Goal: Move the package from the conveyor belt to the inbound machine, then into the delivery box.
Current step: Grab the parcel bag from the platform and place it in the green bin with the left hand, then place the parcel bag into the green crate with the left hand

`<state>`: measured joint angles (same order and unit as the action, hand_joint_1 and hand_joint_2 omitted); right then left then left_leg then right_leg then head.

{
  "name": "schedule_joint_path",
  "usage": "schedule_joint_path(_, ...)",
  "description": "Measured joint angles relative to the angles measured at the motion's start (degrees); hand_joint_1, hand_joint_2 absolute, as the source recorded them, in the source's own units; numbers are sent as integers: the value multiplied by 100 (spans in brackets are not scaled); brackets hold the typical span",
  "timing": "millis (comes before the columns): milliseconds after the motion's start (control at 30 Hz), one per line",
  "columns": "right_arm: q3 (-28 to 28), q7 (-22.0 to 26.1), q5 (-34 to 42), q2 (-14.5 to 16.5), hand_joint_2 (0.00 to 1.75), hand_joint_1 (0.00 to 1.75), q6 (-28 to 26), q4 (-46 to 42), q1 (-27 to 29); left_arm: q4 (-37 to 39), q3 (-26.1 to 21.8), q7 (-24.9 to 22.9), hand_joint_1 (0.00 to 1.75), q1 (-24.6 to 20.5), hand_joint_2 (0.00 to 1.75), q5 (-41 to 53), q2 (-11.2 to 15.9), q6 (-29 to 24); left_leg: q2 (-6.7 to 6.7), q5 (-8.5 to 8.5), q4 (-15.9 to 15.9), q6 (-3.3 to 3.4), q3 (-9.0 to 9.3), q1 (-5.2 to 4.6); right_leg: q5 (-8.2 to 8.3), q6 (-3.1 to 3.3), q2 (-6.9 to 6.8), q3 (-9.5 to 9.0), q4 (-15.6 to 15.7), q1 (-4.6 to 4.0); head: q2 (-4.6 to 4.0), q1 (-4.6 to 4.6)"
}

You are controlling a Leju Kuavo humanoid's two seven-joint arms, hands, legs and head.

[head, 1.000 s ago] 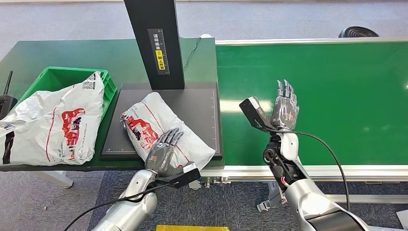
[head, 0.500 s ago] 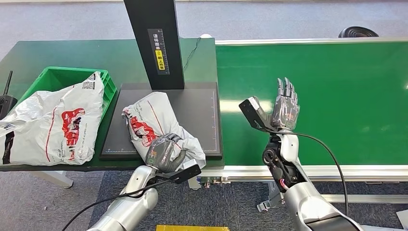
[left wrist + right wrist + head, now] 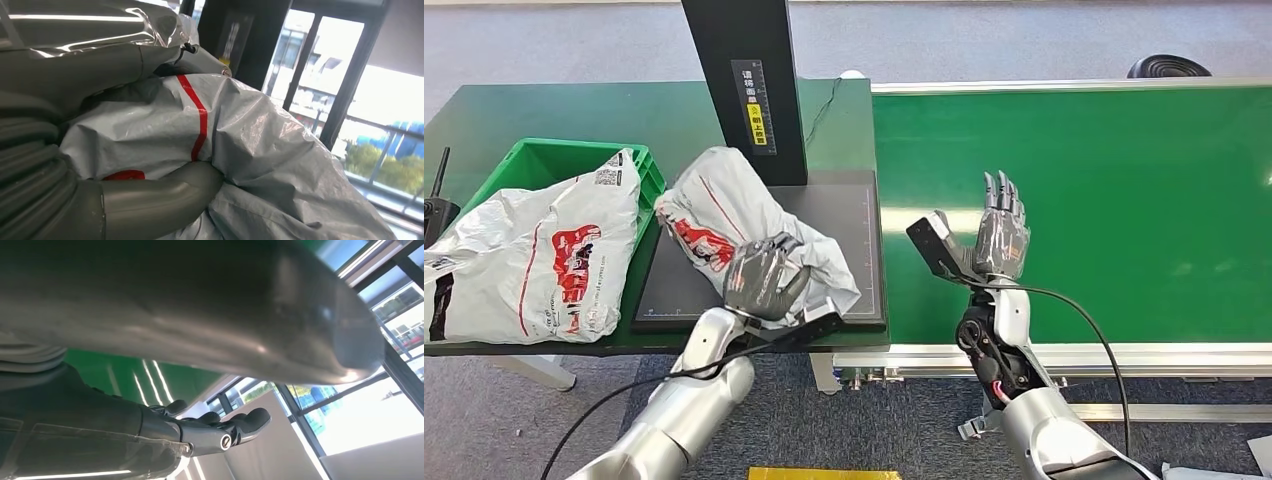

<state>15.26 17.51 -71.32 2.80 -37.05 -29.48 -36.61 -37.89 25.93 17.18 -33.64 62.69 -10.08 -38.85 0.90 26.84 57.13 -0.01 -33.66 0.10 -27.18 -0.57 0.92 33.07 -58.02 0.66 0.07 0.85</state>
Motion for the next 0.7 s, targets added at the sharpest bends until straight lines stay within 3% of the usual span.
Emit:
schedule_joint_path(333, 0, 44, 65, 162, 0, 0, 0, 123, -4, -405, -118, -506, 175, -1137, 175, 458, 308, -69, 0, -1, 0, 0, -1, 1, 0, 0, 0, 0, -3, -1, 0, -1)
schedule_joint_path(533, -8, 0, 169, 112, 0, 0, 0, 185, 2, -284, -486, -564, 175, -1622, 175, 386, 806, -110, -10, -1, -1, -1, 0, 1, 0, 0, 7, 1, -4, -2, 0, 1)
schedule_joint_path(700, -80, -5, 179, -15, 0, 0, 0, 187, 111, -262, -1236, -314, 174, -1655, 175, 230, 1341, -113, -23, -1, -1, -1, 0, 5, 0, 1, 14, 7, -4, -6, 0, 0)
